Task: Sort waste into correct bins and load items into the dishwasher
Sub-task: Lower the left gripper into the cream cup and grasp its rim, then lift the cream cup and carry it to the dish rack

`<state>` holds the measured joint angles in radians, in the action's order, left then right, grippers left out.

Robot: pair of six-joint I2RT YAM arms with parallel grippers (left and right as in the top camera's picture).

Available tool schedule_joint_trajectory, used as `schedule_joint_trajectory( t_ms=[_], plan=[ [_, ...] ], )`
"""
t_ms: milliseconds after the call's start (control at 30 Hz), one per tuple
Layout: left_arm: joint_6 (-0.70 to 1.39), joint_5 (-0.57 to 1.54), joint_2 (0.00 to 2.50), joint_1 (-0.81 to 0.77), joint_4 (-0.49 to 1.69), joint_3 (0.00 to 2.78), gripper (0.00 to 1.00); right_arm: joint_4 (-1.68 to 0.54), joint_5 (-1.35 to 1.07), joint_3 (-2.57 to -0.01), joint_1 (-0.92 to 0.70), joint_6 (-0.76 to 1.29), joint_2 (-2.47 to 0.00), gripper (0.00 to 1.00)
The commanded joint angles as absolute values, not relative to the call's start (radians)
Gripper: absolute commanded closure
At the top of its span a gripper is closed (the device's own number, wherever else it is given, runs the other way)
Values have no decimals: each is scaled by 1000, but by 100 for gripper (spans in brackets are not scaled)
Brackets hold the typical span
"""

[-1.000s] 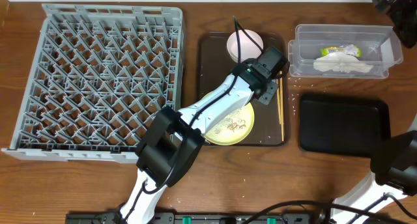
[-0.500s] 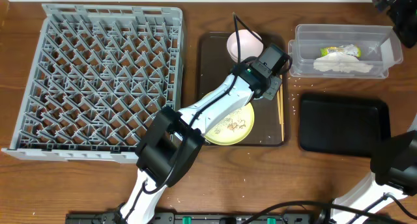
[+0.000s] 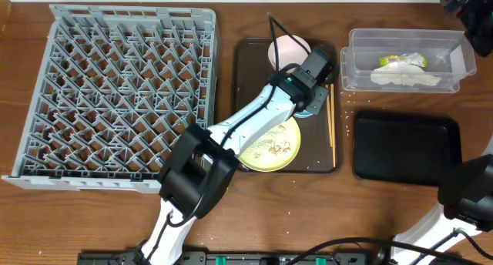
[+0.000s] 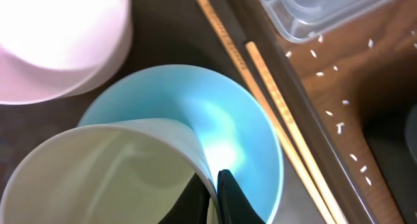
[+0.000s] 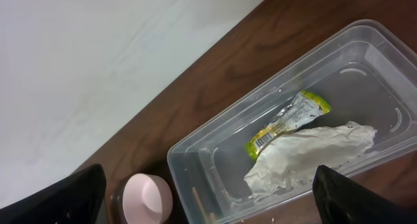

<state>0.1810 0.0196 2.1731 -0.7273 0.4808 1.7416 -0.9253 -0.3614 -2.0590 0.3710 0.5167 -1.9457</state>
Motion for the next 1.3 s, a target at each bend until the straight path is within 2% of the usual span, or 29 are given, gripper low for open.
schedule_joint_trajectory(
  t_ms=[0,300,533,700,967,1267],
  plan=[
    [274,15,2122,-699,469,1771,92,-929,-355,-2061,379,523,-1928,1],
    [317,19,2029,-670,451,1771,92,-929,-355,-2061,379,523,-1928,1],
    [461,18,1964,-624,437,1771,93,-929,-355,-2061,379,523,-1928,1],
    [603,33,1908,-520,435,1771,93,-929,-355,-2061,379,523,-1928,1],
    [712,496,1912,-216,442,1768,93,-929,-355,-2061,379,523,-1928,1],
    [808,720,1918,38,479,1748,93,-929,-355,-2061,379,523,-1928,1]
  ],
)
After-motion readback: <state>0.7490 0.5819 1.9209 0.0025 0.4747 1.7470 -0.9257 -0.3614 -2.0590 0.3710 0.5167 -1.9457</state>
